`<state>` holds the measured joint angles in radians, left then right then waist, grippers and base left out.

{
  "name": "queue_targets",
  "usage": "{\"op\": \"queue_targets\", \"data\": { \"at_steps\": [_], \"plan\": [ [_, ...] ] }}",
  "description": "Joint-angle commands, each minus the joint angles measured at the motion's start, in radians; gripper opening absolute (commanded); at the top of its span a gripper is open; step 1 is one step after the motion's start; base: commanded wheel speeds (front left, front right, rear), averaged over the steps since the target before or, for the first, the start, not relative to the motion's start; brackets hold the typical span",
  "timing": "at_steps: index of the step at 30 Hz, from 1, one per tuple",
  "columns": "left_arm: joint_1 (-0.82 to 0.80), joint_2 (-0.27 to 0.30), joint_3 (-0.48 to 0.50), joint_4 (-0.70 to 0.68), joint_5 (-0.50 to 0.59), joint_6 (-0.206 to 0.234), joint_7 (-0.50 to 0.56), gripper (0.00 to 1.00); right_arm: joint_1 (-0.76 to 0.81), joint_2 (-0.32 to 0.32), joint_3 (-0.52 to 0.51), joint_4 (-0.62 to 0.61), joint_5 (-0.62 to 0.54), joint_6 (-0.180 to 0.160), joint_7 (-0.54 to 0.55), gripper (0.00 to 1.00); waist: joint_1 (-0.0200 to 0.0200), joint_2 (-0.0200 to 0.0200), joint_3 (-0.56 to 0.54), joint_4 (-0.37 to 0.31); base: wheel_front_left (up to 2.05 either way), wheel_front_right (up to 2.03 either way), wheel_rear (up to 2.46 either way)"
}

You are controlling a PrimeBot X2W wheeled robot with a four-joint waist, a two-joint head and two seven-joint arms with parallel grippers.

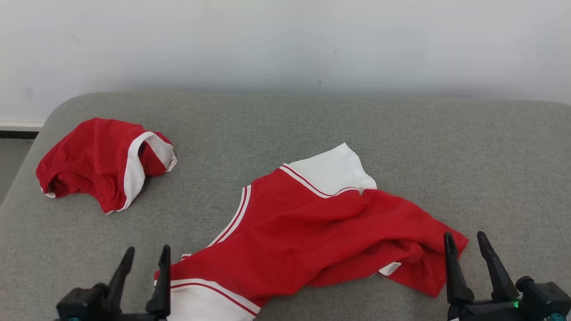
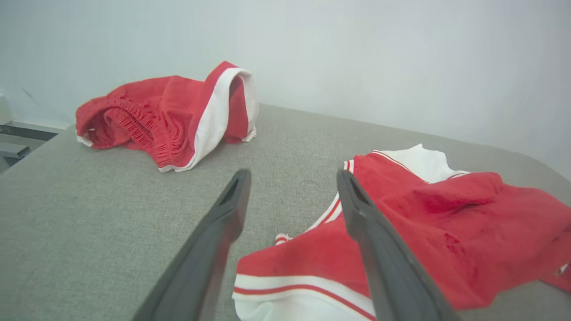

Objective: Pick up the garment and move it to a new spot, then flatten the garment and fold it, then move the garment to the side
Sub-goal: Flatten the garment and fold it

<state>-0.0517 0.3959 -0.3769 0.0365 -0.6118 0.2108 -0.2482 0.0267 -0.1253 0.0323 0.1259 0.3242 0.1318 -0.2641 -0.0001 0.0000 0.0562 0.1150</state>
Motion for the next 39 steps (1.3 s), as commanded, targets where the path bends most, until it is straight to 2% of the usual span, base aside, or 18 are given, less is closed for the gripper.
{"op": "queue_targets", "data": {
  "at_steps": [1, 4, 8, 15, 17, 23, 28, 35, 39],
  "plan": [
    [-0.003, 0.004, 0.013, -0.009, 0.015, 0.0, -0.01, 1.0, 0.006, -0.002, -0.002, -0.001, 0.006, -0.002, 0.0, 1.0, 0.0001, 0.0, 0.003, -0.002, 0.0, 0.0, 0.0],
    [-0.024, -0.006, 0.054, -0.024, 0.041, -0.007, -0.016, 1.0, -0.005, -0.002, 0.006, -0.002, 0.008, -0.002, 0.0, 1.0, 0.0001, 0.0, 0.011, -0.012, 0.0, 0.0, 0.0],
    [-0.088, -0.011, 0.088, -0.02, 0.071, -0.04, -0.018, 1.0, -0.023, -0.005, 0.011, -0.005, 0.008, -0.002, 0.0, 1.0, 0.0001, 0.0, 0.031, -0.04, 0.0, 0.0, 0.0],
    [-0.337, 0.037, 0.063, 0.038, 0.143, -0.123, 0.009, 1.0, -0.069, -0.012, 0.021, -0.004, 0.02, -0.002, 0.0, 1.0, 0.0001, 0.0, 0.096, -0.139, 0.0, 0.0, 0.0],
    [-0.375, 0.048, 0.058, 0.047, 0.153, -0.133, 0.023, 1.0, -0.077, -0.01, 0.023, -0.004, 0.023, -0.002, 0.0, 1.0, 0.0001, 0.0, 0.109, -0.159, 0.0, 0.0, 0.0],
    [-0.597, 0.078, 0.019, 0.123, 0.17, -0.209, 0.131, 1.0, -0.117, 0.013, 0.019, -0.003, 0.035, -0.002, 0.0, 1.0, 0.0001, 0.0, 0.187, -0.264, 0.0, 0.0, 0.0],
    [-0.719, 0.093, -0.004, 0.233, 0.161, -0.26, 0.211, 1.0, -0.137, 0.037, 0.018, 0.003, 0.045, -0.002, 0.0, 1.0, 0.0001, 0.0, 0.232, -0.334, 0.0, 0.0, 0.0],
    [-0.792, 0.108, -0.079, 0.392, 0.153, -0.318, 0.318, 1.0, -0.154, 0.049, 0.018, 0.01, 0.049, -0.002, 0.0, 1.0, 0.0001, 0.0, 0.249, -0.373, 0.0, 0.0, 0.0],
    [-0.809, 0.124, -0.132, 0.453, 0.137, -0.332, 0.374, 1.0, -0.162, 0.049, 0.015, 0.012, 0.047, -0.002, 0.0, 1.0, 0.0001, 0.0, 0.249, -0.378, 0.0, 0.0, 0.0]
  ]
}}
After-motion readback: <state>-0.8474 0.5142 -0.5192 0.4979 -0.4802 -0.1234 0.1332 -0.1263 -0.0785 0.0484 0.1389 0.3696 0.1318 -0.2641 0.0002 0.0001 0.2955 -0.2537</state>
